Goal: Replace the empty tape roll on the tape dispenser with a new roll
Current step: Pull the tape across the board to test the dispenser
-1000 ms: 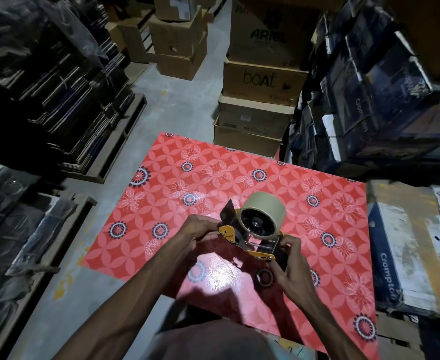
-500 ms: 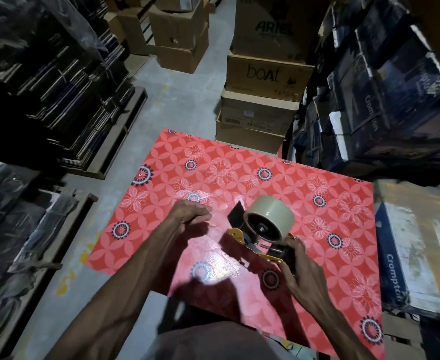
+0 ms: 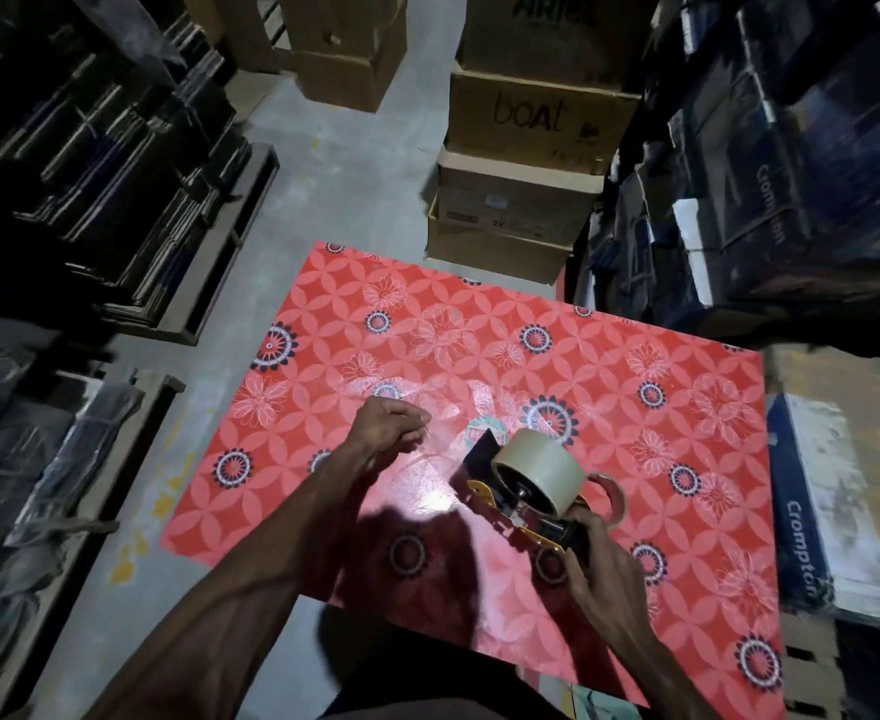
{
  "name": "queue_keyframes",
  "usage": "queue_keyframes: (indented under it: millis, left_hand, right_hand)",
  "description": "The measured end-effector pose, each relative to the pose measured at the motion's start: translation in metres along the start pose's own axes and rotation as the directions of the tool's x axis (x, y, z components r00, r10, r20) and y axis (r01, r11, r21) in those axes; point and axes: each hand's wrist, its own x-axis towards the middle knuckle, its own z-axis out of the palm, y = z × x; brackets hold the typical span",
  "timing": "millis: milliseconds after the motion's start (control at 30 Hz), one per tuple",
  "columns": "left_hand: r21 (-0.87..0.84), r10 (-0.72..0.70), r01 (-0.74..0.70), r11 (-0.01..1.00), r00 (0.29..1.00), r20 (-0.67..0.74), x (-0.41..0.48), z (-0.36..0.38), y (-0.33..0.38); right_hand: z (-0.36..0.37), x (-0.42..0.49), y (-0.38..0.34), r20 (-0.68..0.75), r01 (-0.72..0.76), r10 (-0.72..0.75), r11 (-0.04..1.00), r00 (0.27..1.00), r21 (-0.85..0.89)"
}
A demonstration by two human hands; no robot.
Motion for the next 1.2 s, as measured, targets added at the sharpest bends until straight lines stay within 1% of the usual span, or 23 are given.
queue_keyframes:
  millis: [133,200,267,367,500,600,733,800,900,933,967,1000,1033,1067,1100,1133,1200]
  left_hand:
    - [0.117,0.085,-0.081,0.99,0.996,-0.031,0.027,0.003,-0.018]
    - [0.215,0.104,-0.1,0.971,0.994,-0.011,0.041,0.0,-0.025]
    - [0.338,0.135,-0.142,0.93,0.99,0.044,0.051,-0.005,-0.034]
    - [0.481,0.21,-0.201,0.853,0.977,0.037,0.05,-0.003,-0.036]
    - [0.51,0.345,-0.269,0.817,0.937,-0.059,0.037,0.006,-0.044]
    - [0.514,0.42,-0.326,0.793,0.904,-0.074,0.035,0.007,-0.047]
    - [0.588,0.491,-0.355,0.727,0.867,-0.084,0.039,0.008,-0.047]
    - [0.596,0.488,-0.35,0.722,0.869,-0.081,0.039,0.009,-0.045]
    - [0.575,0.407,-0.251,0.778,0.9,-0.158,0.042,0.002,-0.043]
    - [0.569,0.4,-0.245,0.785,0.901,-0.165,0.043,0.0,-0.042]
    - [0.58,0.413,-0.261,0.772,0.899,-0.144,0.043,-0.002,-0.041]
    - [0.614,0.436,-0.289,0.735,0.894,-0.101,0.044,-0.005,-0.042]
    - [0.675,0.465,-0.323,0.664,0.885,-0.034,0.042,-0.007,-0.042]
    - [0.747,0.503,-0.365,0.556,0.863,0.047,0.042,-0.01,-0.044]
    - [0.798,0.544,-0.423,0.429,0.826,0.146,0.039,-0.011,-0.044]
    - [0.812,0.579,-0.495,0.31,0.775,0.252,0.038,-0.012,-0.047]
    - [0.771,0.583,-0.628,0.103,0.666,0.465,0.04,-0.014,-0.056]
  right_hand:
    - [0.022,0.009,0.0,0.006,-0.054,0.054,0.999,0.999,0.002]
    - [0.032,0.012,0.001,-0.015,-0.056,0.056,0.998,0.998,-0.021]
    - [0.041,0.013,0.003,-0.007,-0.064,0.064,0.997,0.998,-0.037]
    - [0.049,0.013,0.002,-0.017,-0.052,0.051,0.997,0.999,-0.049]
    - [0.058,0.011,0.003,0.003,-0.053,0.054,0.997,0.999,-0.059]
    - [0.062,0.013,0.002,0.007,-0.052,0.053,0.996,0.999,-0.075]
    - [0.06,0.015,-0.004,0.003,-0.078,0.078,0.994,0.997,-0.074]
    - [0.061,0.017,-0.006,0.0,-0.082,0.082,0.994,0.997,-0.079]
    - [0.063,0.017,-0.005,0.008,-0.07,0.071,0.994,0.997,-0.087]
    - [0.064,0.016,-0.005,0.01,-0.075,0.076,0.993,0.997,-0.093]
    - [0.064,0.016,-0.005,0.011,-0.082,0.083,0.992,0.996,-0.097]
    - [0.065,0.015,-0.005,0.01,-0.089,0.09,0.991,0.996,-0.099]
    - [0.065,0.015,-0.005,0.009,-0.093,0.094,0.99,0.996,-0.102]
    - [0.065,0.015,-0.005,0.009,-0.088,0.089,0.991,0.996,-0.106]
    - [0.066,0.015,-0.006,0.013,-0.081,0.082,0.991,0.997,-0.108]
    - [0.067,0.015,-0.006,0.016,-0.081,0.083,0.991,0.996,-0.109]
    - [0.068,0.015,-0.005,0.018,-0.092,0.095,0.99,0.995,-0.108]
